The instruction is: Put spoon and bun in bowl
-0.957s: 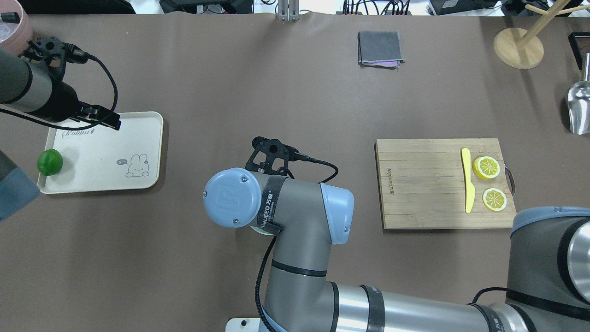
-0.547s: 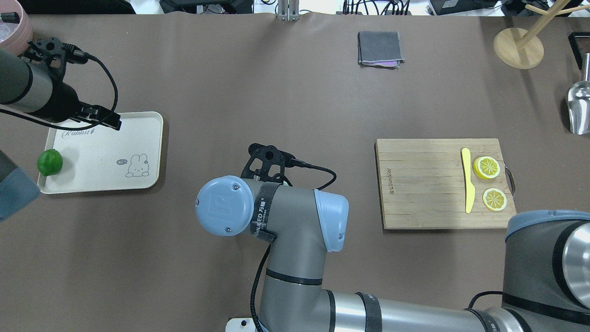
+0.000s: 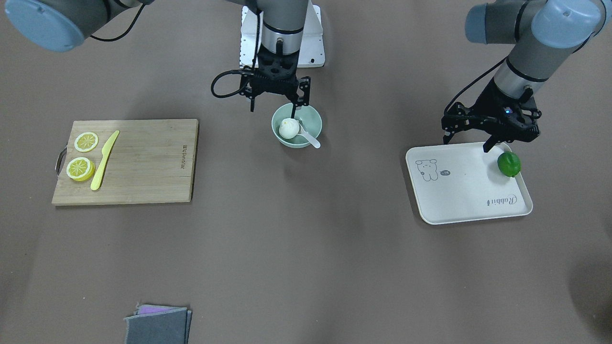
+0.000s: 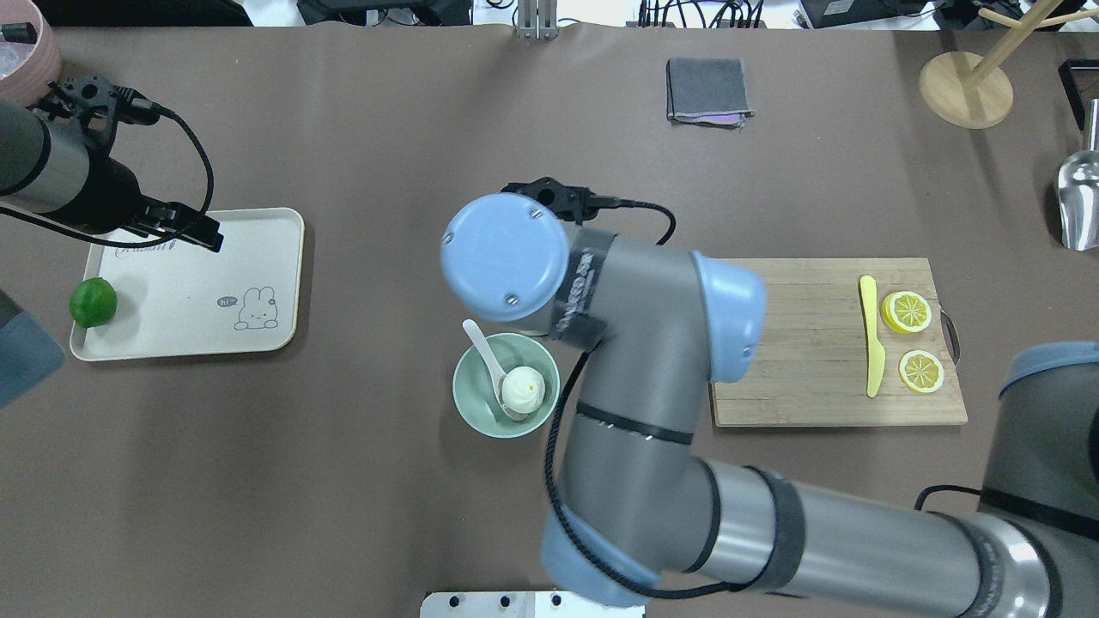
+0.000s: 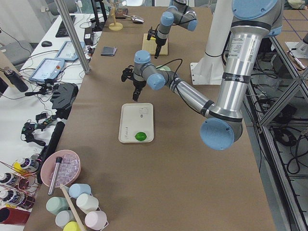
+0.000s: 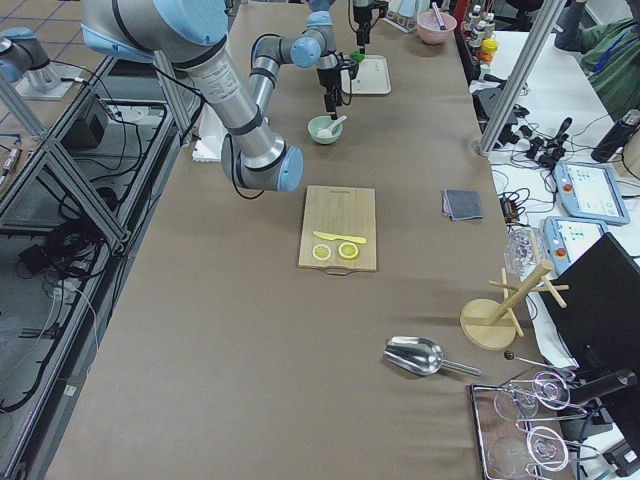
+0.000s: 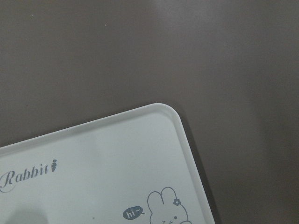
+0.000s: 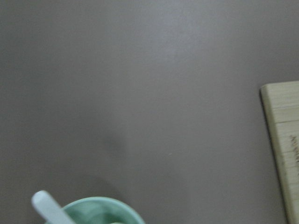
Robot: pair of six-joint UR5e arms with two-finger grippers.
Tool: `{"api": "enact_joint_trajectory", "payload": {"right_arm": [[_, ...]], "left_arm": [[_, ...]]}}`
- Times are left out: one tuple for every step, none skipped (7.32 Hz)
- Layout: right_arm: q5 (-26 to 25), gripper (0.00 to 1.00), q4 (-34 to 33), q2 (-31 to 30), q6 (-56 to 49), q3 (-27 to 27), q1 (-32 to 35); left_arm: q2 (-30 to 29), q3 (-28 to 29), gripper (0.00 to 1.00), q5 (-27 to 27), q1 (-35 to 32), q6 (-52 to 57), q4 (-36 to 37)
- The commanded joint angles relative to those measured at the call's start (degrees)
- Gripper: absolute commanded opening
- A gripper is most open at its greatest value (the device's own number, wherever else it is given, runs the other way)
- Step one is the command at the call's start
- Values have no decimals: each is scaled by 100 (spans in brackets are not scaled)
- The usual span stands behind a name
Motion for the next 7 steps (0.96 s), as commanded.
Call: {"api": "enact_joint_trajectory", "payload": {"right_arm": [[1154,100,12,-1489,-2216,1451,1259],[1803,100,13,-2010,-2809,1675,1978],[2114,100,21,-2407,-3372,1686,2534],[2230,100,13,-2889,-4126,1686,2992],[2327,100,4,-3294,-4969,1669,3475],[2502,100,4,-3751,-5917,1590,3967],[2826,100,4,-4156,-6762,1459,4503]], "left_arm": [[418,23,98,-408,-612,371,69],[882,102,98,-409,-895,957,60],[1069,251,98,-409,-1254,1642,69],[1202,452,98,-409,-1588,2475,78],[1221,576,98,-417,-1896,3223,313],[1221,569,98,-426,-2247,3936,863],[1221,595,98,-417,-2555,4665,1278]]}}
